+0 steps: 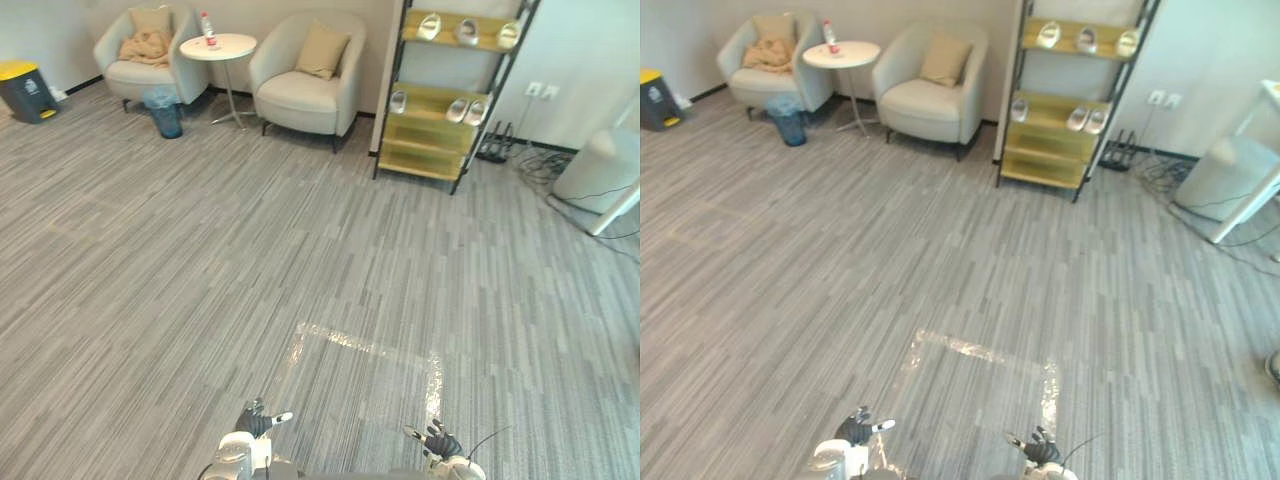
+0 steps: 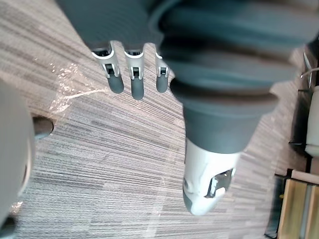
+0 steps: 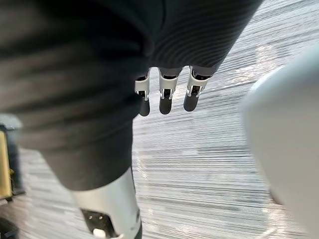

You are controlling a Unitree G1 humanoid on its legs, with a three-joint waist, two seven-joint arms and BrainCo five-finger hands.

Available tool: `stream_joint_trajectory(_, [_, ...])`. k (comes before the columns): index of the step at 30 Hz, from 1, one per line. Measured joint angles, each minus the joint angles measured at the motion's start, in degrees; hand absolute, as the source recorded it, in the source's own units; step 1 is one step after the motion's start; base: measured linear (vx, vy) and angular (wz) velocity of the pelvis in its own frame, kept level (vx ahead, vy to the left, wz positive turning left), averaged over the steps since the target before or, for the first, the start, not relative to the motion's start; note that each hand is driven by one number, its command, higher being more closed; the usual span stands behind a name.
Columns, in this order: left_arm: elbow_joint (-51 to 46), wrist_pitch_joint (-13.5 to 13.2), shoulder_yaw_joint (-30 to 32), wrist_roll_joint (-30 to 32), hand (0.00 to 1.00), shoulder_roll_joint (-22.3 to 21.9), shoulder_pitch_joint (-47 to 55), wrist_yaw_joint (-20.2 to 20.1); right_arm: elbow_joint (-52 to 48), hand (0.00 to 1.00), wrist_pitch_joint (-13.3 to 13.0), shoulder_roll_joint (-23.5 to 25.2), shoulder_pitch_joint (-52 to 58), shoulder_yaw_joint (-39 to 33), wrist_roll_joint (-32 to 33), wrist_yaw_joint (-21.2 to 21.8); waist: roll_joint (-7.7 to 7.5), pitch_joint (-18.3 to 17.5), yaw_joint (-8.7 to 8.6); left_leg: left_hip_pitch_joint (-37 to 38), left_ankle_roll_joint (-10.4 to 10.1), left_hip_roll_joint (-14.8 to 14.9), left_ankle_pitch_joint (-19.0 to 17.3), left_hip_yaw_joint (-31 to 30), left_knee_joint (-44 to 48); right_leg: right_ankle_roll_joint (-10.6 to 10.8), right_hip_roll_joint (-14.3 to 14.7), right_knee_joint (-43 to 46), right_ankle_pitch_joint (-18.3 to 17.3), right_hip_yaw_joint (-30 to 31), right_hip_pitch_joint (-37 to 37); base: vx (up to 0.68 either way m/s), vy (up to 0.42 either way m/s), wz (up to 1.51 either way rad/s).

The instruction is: Pick up cushions and gather them together orderly.

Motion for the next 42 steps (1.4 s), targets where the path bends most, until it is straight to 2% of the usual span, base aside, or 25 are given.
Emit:
stream_joint_trajectory(3, [0.0, 0.1, 0.0, 0.0, 0.0, 0.1, 0.2, 0.0, 0.0, 0.0, 0.0, -0.5, 0.0, 0.0, -0.3, 0.2, 0.29, 0.2, -0.37, 0.7, -0.7, 0.7, -0.4, -0.1, -0.3, -1.1, 2.1, -10.0, 0.6, -1.4, -2.0, 0.17, -0.065, 0.02])
stream_joint_trajectory(4, [0.0, 0.5, 0.0, 0.0, 0.0, 0.3, 0.4, 0.0, 0.0, 0.0, 0.0, -0.5, 0.0, 0.2, -0.3, 0.3, 0.22, 0.1, -0.67, 0.7, -0.9, 0.9, -0.5, -0.3, -0.2, -1.8, 3.4, -16.2, 4.0, -1.2, -2.5, 0.16, -0.114, 0.08])
stream_joint_trajectory(5, [0.1, 0.8, -0.1, 0.1, 0.0, 0.6, 0.4, 0.0, 0.0, 0.0, 0.0, -0.5, 0.3, 0.2, -0.2, 0.3, -0.31, 0.0, -0.83, 0.9, -1.9, 0.4, -1.1, -1.0, 0.1, -2.9, 4.2, -21.1, 11.1, 0.0, -2.8, 0.2, -0.156, 0.22])
stream_joint_trajectory(10, [1.8, 0.9, 0.6, 0.1, 0.0, -1.5, 1.2, -0.1, 1.2, 0.0, -0.2, -2.7, 0.0, -0.5, -0.1, 0.4, 3.17, -1.1, -1.47, 1.3, -4.4, 3.5, -2.6, -4.4, 1.8, -4.2, 7.7, -23.4, 10.7, -0.1, 0.0, 0.18, -0.154, 0.03])
stream_joint_trajectory(11, [1.6, 0.9, 0.8, 0.1, 0.0, -1.4, 1.5, -0.2, 1.3, 0.0, -0.2, -2.6, -0.1, -0.5, -0.2, 0.4, 3.38, -0.8, -1.39, 0.0, -6.1, 4.6, -4.0, -4.9, 8.2, -4.7, 8.4, -24.9, 9.7, -0.6, 2.2, 0.08, -0.137, 0.07])
stream_joint_trajectory(12, [1.4, 0.9, 1.3, 0.1, 0.0, -1.4, 1.5, -0.3, 1.4, 0.0, -0.2, -2.5, 0.1, -0.4, -0.2, 0.4, 2.91, -0.6, -1.16, -1.3, -6.7, 5.0, -4.4, -5.0, 11.8, -4.7, 8.6, -25.4, 9.2, -0.8, 3.1, 0.05, -0.147, 0.12])
stream_joint_trajectory(13, [0.4, 0.8, 3.1, 0.1, 0.0, -1.3, 1.7, -0.2, 1.4, 0.0, -0.1, -2.0, 0.2, -0.1, -0.2, 0.4, 2.26, -0.6, -0.74, -5.4, -7.0, 6.2, -4.6, -5.5, 21.8, -5.1, 9.1, -26.3, 8.5, -0.9, 4.7, 0.02, -0.12, 0.07])
stream_joint_trajectory(14, [0.0, 0.8, 3.5, 0.1, 0.0, -1.3, 1.8, -0.2, 1.3, 0.0, -0.1, -1.9, 0.2, 0.0, -0.2, 0.4, 2.35, -0.5, -0.58, -6.9, -7.0, 6.8, -4.5, -5.8, 25.0, -5.2, 9.5, -26.4, 8.4, -0.9, 5.0, 0.07, -0.141, 0.03])
stream_joint_trajectory(15, [-1.4, 0.7, 4.5, 0.1, 0.0, -2.1, 2.1, -0.2, 1.0, 0.0, -0.2, -2.1, 0.2, 0.0, -0.1, 0.4, 3.7, -0.4, -0.03, -11.9, -7.2, 9.1, -3.4, -6.4, 35.4, -5.5, 11.4, -27.6, 8.2, -0.9, 6.5, 0.13, -0.092, -0.06])
stream_joint_trajectory(17, [-1.9, 0.7, 4.5, 0.1, 0.0, -2.2, 2.0, -0.3, 1.1, 0.0, -0.1, -2.4, 0.3, 0.0, 0.2, 0.3, 4.02, -0.4, 0.55, -14.5, -6.2, 10.7, -2.0, -6.1, 41.0, -5.9, 12.0, -28.8, 8.2, -0.6, 8.1, 0.17, -0.046, -0.02])
stream_joint_trajectory(19, [-2.0, 0.7, 4.6, 0.0, 0.0, -1.7, 1.9, -0.2, 1.2, 0.0, 0.1, -2.1, 0.2, -0.4, 0.3, 0.1, 3.63, -0.3, 0.58, -16.1, -4.9, 9.4, -7.5, -4.6, 36.8, -6.7, 10.6, -30.1, 8.4, 0.2, 9.4, 0.17, 0.028, 0.01])
stream_joint_trajectory(20, [-2.0, 0.7, 4.6, 0.0, 0.0, -1.6, 1.8, -0.2, 1.2, 0.0, 0.1, -2.1, 0.2, -0.5, 0.3, 0.1, 3.45, -0.3, 0.59, -16.2, -4.9, 8.6, -8.0, -4.6, 34.6, -6.6, 10.0, -30.0, 8.3, 0.2, 9.5, 0.19, 0.122, -0.09])
stream_joint_trajectory(21, [-2.3, 0.7, 4.5, 0.0, 0.0, -1.5, 1.7, -0.1, 1.2, 0.0, 0.4, -1.9, 0.0, -0.5, 0.3, 0.1, 2.86, 0.1, 0.67, -16.3, -4.7, 5.5, -7.7, -4.9, 25.0, -5.5, 8.1, -29.7, 7.7, 0.6, 9.7, 0.21, 0.165, -0.15])
stream_joint_trajectory(22, [-2.3, 0.7, 4.5, 0.0, 0.0, -1.4, 1.7, 0.0, 1.2, 0.0, 0.4, -1.9, 0.0, -0.6, 0.3, 0.1, 2.83, 0.1, 0.78, -16.3, -5.3, 3.2, -4.9, -6.8, 15.8, -4.4, 7.0, -29.2, 6.9, 1.3, 9.7, 0.17, 0.144, -0.19])
stream_joint_trajectory(23, [-2.3, 0.7, 4.4, 0.0, 0.0, -1.5, 1.8, 0.0, 1.2, 0.0, 0.4, -2.2, 0.0, -0.6, 0.3, 0.1, 3.07, 0.0, 0.82, -16.0, -5.9, 2.6, -3.2, -8.1, 12.4, -3.9, 7.0, -29.0, 6.7, 1.6, 9.7, 0.16, 0.16, -0.45])
stream_joint_trajectory(24, [-2.2, 0.6, 4.3, -0.1, 0.0, -1.8, 2.0, 0.0, 1.4, 0.0, 0.5, -2.4, 0.3, -0.2, 0.2, 0.0, 2.97, -0.4, 1.48, -14.3, -4.3, 1.2, 2.8, -9.1, 9.5, -2.3, 6.8, -29.1, 6.2, 3.7, 10.0, 0.2, 0.147, -0.39])
stream_joint_trajectory(26, [-1.4, 0.8, 3.8, 0.1, 0.0, -1.0, 1.8, -0.2, 1.3, 0.0, 0.5, -1.8, 0.2, -0.2, 0.2, 0.1, 2.14, -0.7, 1.16, -14.1, -3.1, -0.1, 0.8, -8.2, 10.6, -1.2, 5.5, -29.0, 5.6, 4.9, 11.3, 0.31, 0.189, -0.33])
stream_joint_trajectory(27, [-1.2, 0.7, 4.0, 0.0, 0.0, -0.5, 1.7, -0.1, 1.4, 0.0, 0.5, -1.4, 0.4, -0.3, 0.2, 0.1, 0.81, -1.0, 1.22, -12.7, -2.1, -0.8, 0.1, -6.2, 10.6, -0.8, 4.3, -28.5, 5.0, 6.4, 11.5, 0.36, 0.21, -0.31])
stream_joint_trajectory(29, [-0.6, 0.8, 3.8, 0.0, 0.0, 0.0, 1.7, -0.2, 1.4, 0.0, 0.5, -0.9, 0.5, -0.3, -0.2, 0.2, 0.28, -1.2, 1.11, -11.3, -1.1, -1.8, -0.9, -5.7, 9.9, -0.6, 3.2, -26.4, 4.3, 7.2, 11.3, 0.3, 0.176, -0.25])
stream_joint_trajectory(31, [-0.1, 0.9, 3.9, 0.0, 0.0, -0.1, 1.5, -0.2, 1.4, 0.0, 0.5, -1.0, 0.6, -0.5, -0.3, 0.3, 0.66, -1.0, 1.33, -7.7, -0.6, -2.2, -1.1, -4.1, 7.3, 0.4, 2.3, -18.9, 3.7, 8.4, 8.9, 0.24, 0.131, -0.36])
stream_joint_trajectory(32, [0.1, 0.9, 3.7, 0.0, 0.0, -0.3, 1.7, -0.3, 1.4, 0.0, 0.5, -1.1, 0.2, -0.5, -0.3, 0.4, 1.27, -0.7, 1.46, -3.9, -0.3, -2.4, -1.2, -3.2, 5.1, 1.1, 1.6, -7.6, 3.3, 9.1, 5.2, 0.18, 0.095, -0.32])
stream_joint_trajectory(35, [0.5, 0.9, 1.6, 0.0, 0.0, 0.3, 1.9, -0.2, 1.2, 0.0, 0.5, -0.9, 0.4, -0.7, -0.4, 0.5, 0.93, -0.9, 0.39, 0.5, 0.8, -2.8, -1.7, -3.8, 3.0, 0.7, -0.2, 3.7, 0.3, 6.2, 0.9, 0.19, 0.006, 0.08])
stream_joint_trajectory(37, [0.5, 0.9, 1.5, 0.0, 0.0, 0.3, 1.7, -0.2, 1.2, 0.0, 0.5, -1.0, 0.5, -0.9, -0.4, 0.5, 0.79, -1.0, 0.22, 0.6, 0.8, -2.8, -1.7, -5.4, 2.5, 0.4, 0.0, -0.4, -0.1, 4.2, -0.3, 0.13, -0.108, 0.4])
stream_joint_trajectory(39, [0.4, 0.9, 1.2, -0.1, 0.0, 0.5, 1.4, -0.1, 1.2, 0.0, 0.5, -0.9, 0.6, -1.6, -0.3, 0.5, -0.09, -1.1, 0.23, 0.4, 0.7, -3.6, -1.8, -7.3, 2.8, -0.7, 0.5, -8.2, 2.1, 4.1, -0.6, 0.15, -0.141, 0.47])
stream_joint_trajectory(42, [1.0, 1.0, 1.0, 0.0, 0.0, -0.7, 1.5, 0.0, 1.3, 0.0, 0.6, -1.6, 1.5, -3.5, -0.3, 0.5, 1.3, -2.0, 0.05, -0.1, 0.5, -3.2, -1.9, -10.5, 2.6, -0.1, 1.7, -14.3, 2.0, 3.7, 2.8, 0.11, -0.122, 0.24])
